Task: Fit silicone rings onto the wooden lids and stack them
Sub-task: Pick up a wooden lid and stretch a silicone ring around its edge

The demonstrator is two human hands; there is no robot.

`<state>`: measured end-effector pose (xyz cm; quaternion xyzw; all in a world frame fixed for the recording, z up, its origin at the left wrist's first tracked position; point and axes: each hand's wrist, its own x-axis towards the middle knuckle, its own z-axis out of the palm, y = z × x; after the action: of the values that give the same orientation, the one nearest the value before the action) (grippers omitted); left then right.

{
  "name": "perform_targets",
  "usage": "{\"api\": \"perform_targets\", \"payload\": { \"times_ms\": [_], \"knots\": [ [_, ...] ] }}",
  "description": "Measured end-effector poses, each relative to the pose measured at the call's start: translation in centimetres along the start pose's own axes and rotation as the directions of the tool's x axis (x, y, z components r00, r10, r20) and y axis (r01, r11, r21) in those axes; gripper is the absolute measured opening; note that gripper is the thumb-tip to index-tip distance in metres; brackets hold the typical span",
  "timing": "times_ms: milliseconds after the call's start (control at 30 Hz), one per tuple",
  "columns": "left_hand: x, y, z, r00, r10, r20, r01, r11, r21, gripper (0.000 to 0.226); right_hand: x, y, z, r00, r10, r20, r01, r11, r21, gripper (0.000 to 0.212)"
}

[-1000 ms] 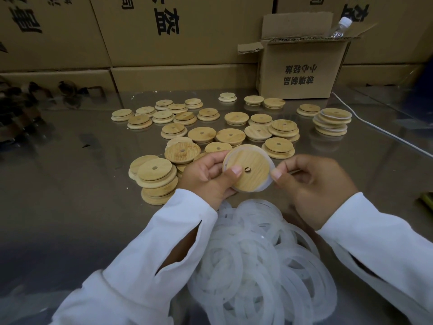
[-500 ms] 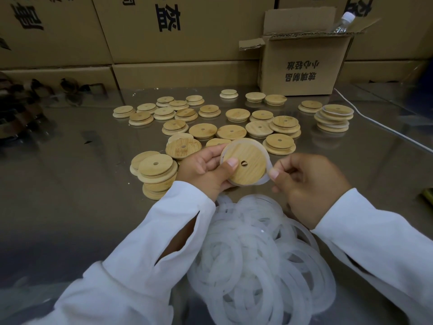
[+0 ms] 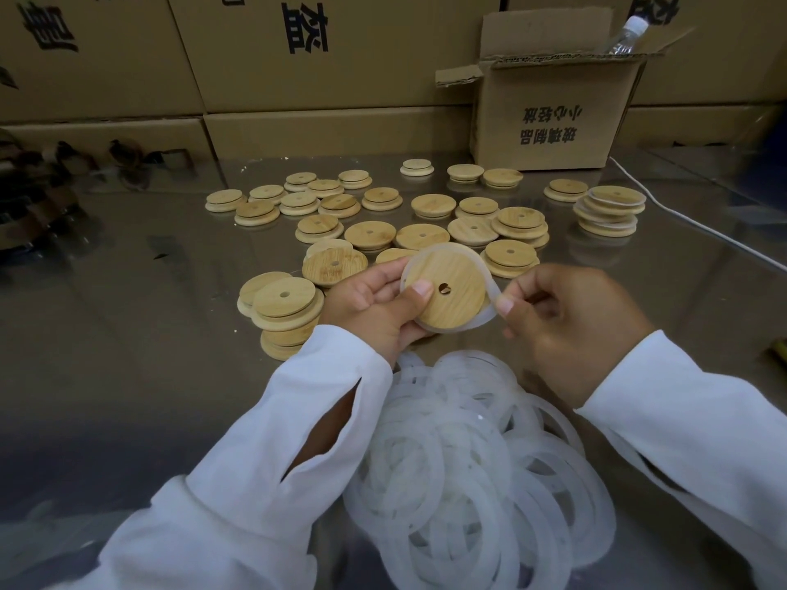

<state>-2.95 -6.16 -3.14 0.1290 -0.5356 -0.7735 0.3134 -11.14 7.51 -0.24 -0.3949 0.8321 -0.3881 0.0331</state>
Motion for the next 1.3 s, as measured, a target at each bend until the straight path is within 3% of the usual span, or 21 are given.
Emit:
{"api": "perform_targets", "payload": {
  "times_ms": [167, 533, 833, 1067, 1200, 1300],
  "knots": [
    [-0.07, 0.11, -0.02, 1.0, -0.001, 0.012, 0.001, 1.0, 0.004, 0.023, -0.02, 0.08, 0.05, 1.0, -0.014, -0.002, 0.014, 1.0, 0.008, 0.021],
    [-0.4, -0.27, -0.07, 0.998, 0.038, 0.043, -0.043, 0.994, 0.105, 0.021, 0.07, 0.58, -0.04, 0.999, 0.048, -0.022, -0.04, 0.958, 0.286, 0.02],
    [-0.43, -0.15, -0.29, 0.995, -0.014, 0.103, 0.006, 0.996, 0.084, 0.019, 0.26, 0.7, -0.66, 0.95, 0.229, 0.211, -0.308, 0.8, 0.515, 0.014],
    [-0.48, -0.19, -0.21, 0.997, 0.035, 0.063, -0.046, 0.982, 0.183, 0.02, 0.25, 0.78, -0.38, 0.945, 0.26, 0.201, -0.327, 0.798, 0.507, 0.017],
    [-0.54, -0.1, -0.13, 0.998, -0.04, 0.053, 0.033, 0.991, 0.128, 0.019, 0.27, 0.9, -0.32, 0.957, 0.245, 0.156, -0.291, 0.816, 0.499, 0.013],
    [-0.54, 0.01, 0.07, 0.994, -0.109, 0.015, 0.108, 0.993, 0.04, 0.016, 0.28, 0.87, -0.29, 0.948, 0.267, 0.173, -0.317, 0.755, 0.574, 0.009]
  ]
}}
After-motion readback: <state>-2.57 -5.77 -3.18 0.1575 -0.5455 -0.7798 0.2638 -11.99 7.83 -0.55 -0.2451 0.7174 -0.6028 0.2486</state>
